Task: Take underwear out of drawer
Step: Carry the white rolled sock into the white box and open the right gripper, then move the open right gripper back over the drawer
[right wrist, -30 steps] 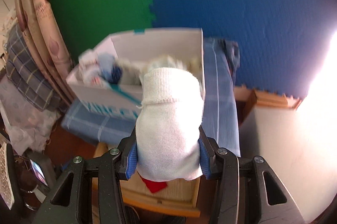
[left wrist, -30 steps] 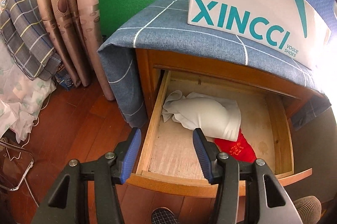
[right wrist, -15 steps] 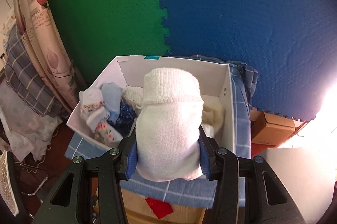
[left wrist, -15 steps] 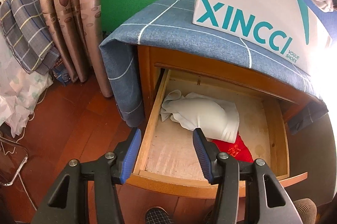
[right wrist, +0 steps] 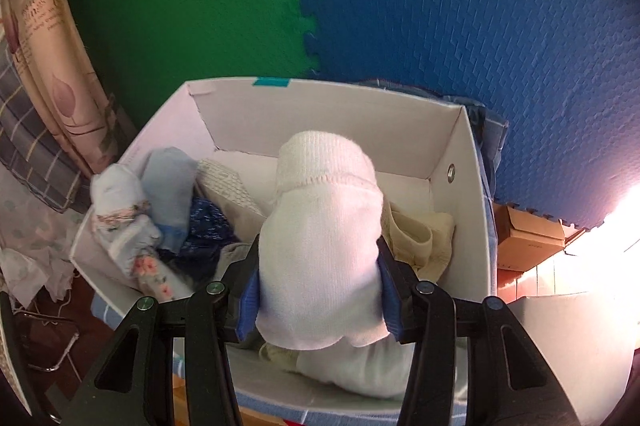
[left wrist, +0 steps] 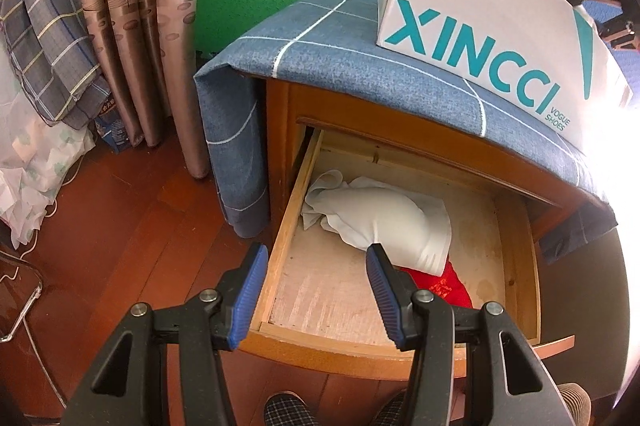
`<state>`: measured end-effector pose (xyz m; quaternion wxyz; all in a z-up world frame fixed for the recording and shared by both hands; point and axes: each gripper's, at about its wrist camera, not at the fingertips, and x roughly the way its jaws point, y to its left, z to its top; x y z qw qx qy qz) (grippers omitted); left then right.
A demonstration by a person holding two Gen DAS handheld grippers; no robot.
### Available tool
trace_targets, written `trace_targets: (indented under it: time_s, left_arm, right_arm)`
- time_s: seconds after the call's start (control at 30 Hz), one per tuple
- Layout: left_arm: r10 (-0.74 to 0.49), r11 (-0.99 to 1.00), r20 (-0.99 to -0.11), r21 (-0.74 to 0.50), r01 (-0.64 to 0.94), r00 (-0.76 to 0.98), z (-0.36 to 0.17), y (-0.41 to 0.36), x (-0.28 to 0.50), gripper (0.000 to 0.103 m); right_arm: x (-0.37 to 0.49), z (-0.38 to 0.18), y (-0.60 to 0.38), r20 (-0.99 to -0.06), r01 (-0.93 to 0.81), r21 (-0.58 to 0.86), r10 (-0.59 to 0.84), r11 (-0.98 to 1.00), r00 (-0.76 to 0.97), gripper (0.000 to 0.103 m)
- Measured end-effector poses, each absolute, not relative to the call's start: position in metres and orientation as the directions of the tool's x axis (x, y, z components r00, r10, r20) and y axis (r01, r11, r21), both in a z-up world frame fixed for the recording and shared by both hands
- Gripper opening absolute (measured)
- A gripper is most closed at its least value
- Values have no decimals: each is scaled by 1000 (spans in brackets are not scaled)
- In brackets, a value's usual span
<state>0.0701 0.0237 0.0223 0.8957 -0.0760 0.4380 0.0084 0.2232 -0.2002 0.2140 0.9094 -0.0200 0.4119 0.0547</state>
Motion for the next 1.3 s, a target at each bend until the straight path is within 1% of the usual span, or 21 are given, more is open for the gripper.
trace_targets:
  time_s: [0.23, 0.47, 0.53, 0.57, 0.67, 0.77, 0.87, 1.07, 1.3]
  left_arm:
    - [-53, 988, -787, -129, -80, 614, 22, 23, 71, 52]
    - [-56, 988, -788, -131, -78, 614, 21, 23, 71, 52]
    - [-55, 988, -788, -130, -79, 613, 21, 23, 71, 52]
    - [-56, 988, -790, -131, -78, 611, 20, 23, 71, 52]
    - [-54, 988, -789, -130, -80, 612, 20, 23, 72, 52]
    - [-53, 989, -791, -128, -80, 609, 20, 22, 72, 52]
    - [-55, 988, -791, -130, -80, 609, 19, 22, 73, 52]
    - [-54, 988, -791, -130, -81, 609, 19, 22, 73, 52]
    - [-56, 986, -793, -139, -91, 607, 20, 25, 72, 52]
  right_arm:
    - [228, 196, -201, -767, -116, 13, 85, 993, 635, 49]
    - [225, 197, -195, -766, -133, -16, 73, 991, 638, 51]
    - [223, 200, -193, -763, -139, -20, 75, 990, 642, 56]
    - [223, 202, -193, -762, -137, -21, 73, 990, 643, 61]
    - [220, 207, -192, -757, -145, -22, 78, 989, 648, 63]
    - [215, 213, -191, -752, -149, -23, 81, 989, 655, 67]
    - [206, 221, -190, -740, -159, -33, 83, 987, 668, 68]
    - [173, 235, -189, -718, -219, -18, 140, 976, 682, 68]
    - [111, 229, -186, -717, -322, -30, 204, 946, 667, 68]
